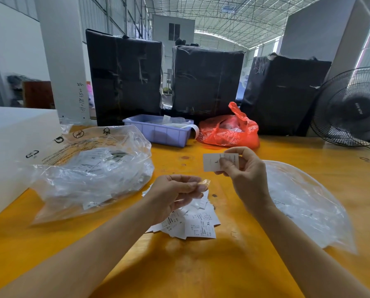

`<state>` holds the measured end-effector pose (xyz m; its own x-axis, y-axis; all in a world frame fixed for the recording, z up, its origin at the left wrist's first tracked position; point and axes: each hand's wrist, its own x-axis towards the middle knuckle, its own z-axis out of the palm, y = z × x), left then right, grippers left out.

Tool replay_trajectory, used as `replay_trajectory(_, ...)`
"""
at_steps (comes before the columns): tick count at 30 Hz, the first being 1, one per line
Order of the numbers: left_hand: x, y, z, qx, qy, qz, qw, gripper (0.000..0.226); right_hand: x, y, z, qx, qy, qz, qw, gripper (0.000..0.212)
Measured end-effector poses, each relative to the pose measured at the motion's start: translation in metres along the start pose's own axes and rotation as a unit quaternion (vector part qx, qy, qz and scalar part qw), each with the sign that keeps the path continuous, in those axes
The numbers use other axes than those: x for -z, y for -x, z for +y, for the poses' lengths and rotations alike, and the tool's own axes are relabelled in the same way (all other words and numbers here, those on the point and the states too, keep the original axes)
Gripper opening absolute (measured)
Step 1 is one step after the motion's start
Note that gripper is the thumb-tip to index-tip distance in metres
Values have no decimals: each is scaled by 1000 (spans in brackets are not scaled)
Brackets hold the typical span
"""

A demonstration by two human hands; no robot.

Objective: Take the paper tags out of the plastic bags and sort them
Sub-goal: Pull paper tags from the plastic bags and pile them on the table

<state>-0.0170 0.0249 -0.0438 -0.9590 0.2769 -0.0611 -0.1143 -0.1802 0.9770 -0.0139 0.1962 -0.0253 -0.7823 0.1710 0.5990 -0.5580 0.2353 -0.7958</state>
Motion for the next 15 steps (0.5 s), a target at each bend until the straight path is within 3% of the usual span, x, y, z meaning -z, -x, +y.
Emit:
replay_trajectory(2,-1,1,0,-7,-9,6,1000,5,2,-1,0,-13,-23,-2,1000,14)
replay_trajectory(7,-3,3,0,-27,-28,17,999,25,1,0,4,-32,-15,-46,998,37)
replay_trajectory(10,-5,3,-1,-40,-22,38,998,22,0,-1,4,-31,-7,-62,998,38)
replay_trajectory(15,-4,0,-3,-63,-20,73,995,38,-2,2,4,-11,44,-97,994,35)
